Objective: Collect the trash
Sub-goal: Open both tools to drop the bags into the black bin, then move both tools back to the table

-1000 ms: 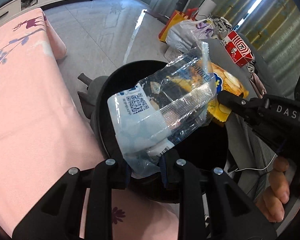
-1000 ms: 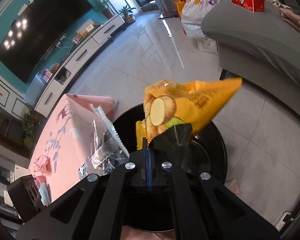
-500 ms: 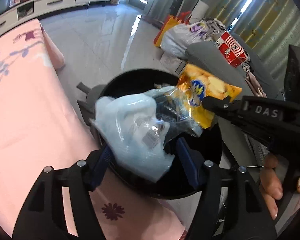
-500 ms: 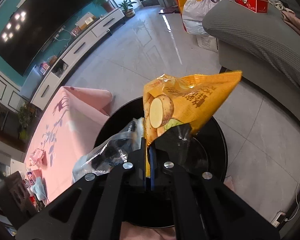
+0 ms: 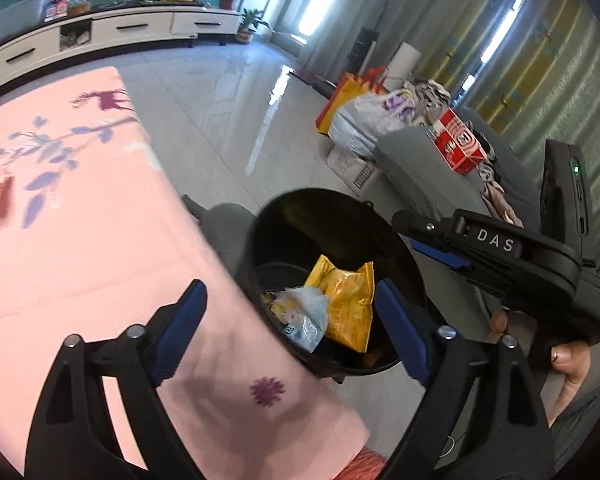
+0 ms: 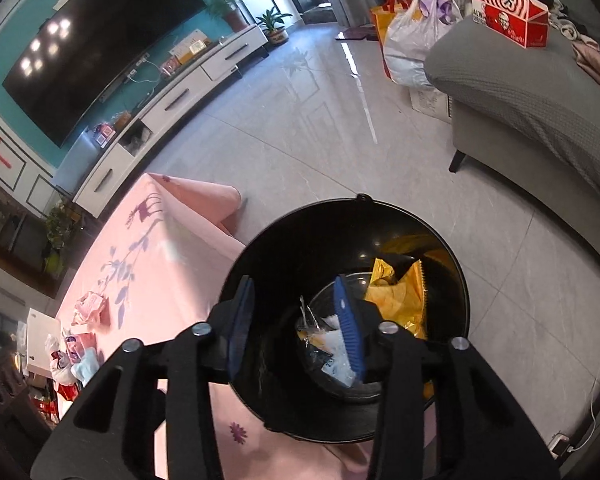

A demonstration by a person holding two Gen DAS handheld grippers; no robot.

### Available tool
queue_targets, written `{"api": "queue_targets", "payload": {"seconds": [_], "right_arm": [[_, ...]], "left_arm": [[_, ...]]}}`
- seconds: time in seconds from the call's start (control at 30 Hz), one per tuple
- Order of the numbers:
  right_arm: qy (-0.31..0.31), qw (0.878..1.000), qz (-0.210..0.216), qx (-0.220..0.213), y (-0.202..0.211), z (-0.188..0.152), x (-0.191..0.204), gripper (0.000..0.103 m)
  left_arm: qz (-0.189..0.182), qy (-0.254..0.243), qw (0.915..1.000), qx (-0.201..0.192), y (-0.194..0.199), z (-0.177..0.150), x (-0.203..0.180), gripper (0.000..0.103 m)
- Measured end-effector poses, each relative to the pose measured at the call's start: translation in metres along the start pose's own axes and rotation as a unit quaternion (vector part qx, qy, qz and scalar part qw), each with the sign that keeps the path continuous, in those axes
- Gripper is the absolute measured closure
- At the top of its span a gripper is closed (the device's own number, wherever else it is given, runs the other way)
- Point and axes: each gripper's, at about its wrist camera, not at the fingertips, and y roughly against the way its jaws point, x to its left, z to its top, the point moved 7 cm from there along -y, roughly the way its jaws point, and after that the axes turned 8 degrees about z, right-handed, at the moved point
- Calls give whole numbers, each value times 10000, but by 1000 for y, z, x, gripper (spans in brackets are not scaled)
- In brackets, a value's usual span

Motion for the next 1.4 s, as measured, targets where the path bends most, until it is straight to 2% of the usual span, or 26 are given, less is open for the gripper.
{"api": "queue_targets", "payload": {"seconds": [0.27, 0.4, 0.57, 0.67, 0.87, 1.1, 1.17, 1.3, 1.33, 1.4], "right_arm": [[338, 9991, 53, -248, 11, -3, 40, 31], [636, 9970, 87, -438, 20, -9, 71, 19], [1146, 9901, 308, -748, 32, -17, 115, 4], [1619, 9810, 447, -971, 41, -27, 147, 3], [2182, 9683, 601, -1053, 45, -51, 199, 3], [3023, 9441, 1025, -818, 32, -101, 266, 3], [3082, 9414, 1102, -814, 29, -113, 278, 3], [3167, 9376, 1297, -621, 11, -132, 296, 3], [3155, 9379, 1327, -562, 6, -136, 299, 3], [3108, 9396, 1369, -437, -5, -143, 302, 3]], "left_arm": [[365, 283, 9979, -455, 59, 0, 51, 6], [798, 626, 9914, -825, 92, 0, 84, 3], [993, 933, 9848, -1079, 130, -8, 118, 3], [1170, 1154, 9783, -1263, 158, -19, 143, 3], [1794, 1423, 9622, -1475, 208, -45, 199, 3], [2429, 1907, 9369, -1639, 252, -85, 278, 3], [2596, 2141, 9264, -1691, 260, -96, 303, 3], [2714, 2532, 9124, -1727, 271, -123, 347, 3], [2769, 2672, 9067, -1728, 274, -131, 361, 3], [2775, 2800, 9030, -1707, 272, -137, 377, 3]]}}
